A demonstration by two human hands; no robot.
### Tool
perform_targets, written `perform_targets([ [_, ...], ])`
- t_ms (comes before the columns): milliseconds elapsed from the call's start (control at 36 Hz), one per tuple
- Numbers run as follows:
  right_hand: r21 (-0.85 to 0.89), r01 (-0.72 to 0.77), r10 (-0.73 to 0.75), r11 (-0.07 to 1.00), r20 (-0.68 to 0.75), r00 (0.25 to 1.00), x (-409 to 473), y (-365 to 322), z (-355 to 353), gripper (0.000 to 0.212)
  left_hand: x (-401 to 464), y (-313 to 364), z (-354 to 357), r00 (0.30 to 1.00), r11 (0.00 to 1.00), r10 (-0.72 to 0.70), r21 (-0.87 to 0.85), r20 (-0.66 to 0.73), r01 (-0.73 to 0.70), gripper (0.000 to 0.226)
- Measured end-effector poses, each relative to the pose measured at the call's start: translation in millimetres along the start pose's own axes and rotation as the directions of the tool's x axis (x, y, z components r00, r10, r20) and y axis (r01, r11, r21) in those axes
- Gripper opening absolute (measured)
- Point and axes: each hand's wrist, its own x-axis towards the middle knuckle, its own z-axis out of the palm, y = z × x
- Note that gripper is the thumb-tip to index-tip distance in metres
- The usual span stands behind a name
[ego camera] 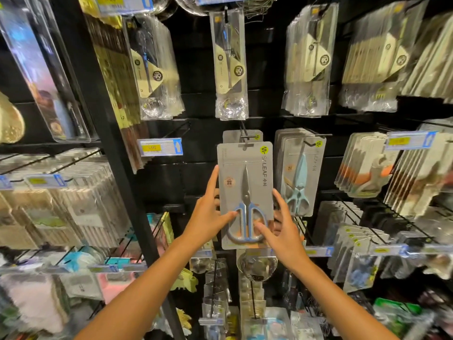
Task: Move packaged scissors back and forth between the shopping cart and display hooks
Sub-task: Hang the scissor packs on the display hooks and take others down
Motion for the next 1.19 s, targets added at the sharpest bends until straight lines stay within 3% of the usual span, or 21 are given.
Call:
perform_targets([
  [194,0.005,0.026,-0.026,1.000,0.008,1.000,13.0,1.0,-3.8,0.087,14.5,0.1,2.3,1.000,1.000,0.020,-0.022,0.001,-0.020,0.120],
  [611,-0.072,0.012,-0.005,0.997,0.096,0.995,29.4,17.2,-0.6,0.088,36.6,-13.4,1.0,0.991,0.997,-0.074,-0.022,0.113,0.077,0.123],
  [889,-0.137,-0.066,0.090,0.988,0.177,0.980,68.4,24.1,5.5,0.099,74.7,-11.1,-7.8,0.939,0.974,-0.208,-0.029,0.275,0.224,0.122],
  [1194,-0.250,-0.145,0.180,0.957,0.120,0.976,116.9,26.0,14.5,0.109,102.1,-9.9,-10.6,0.909,0.970,-0.221,-0.019,0.353,0.243,0.126],
])
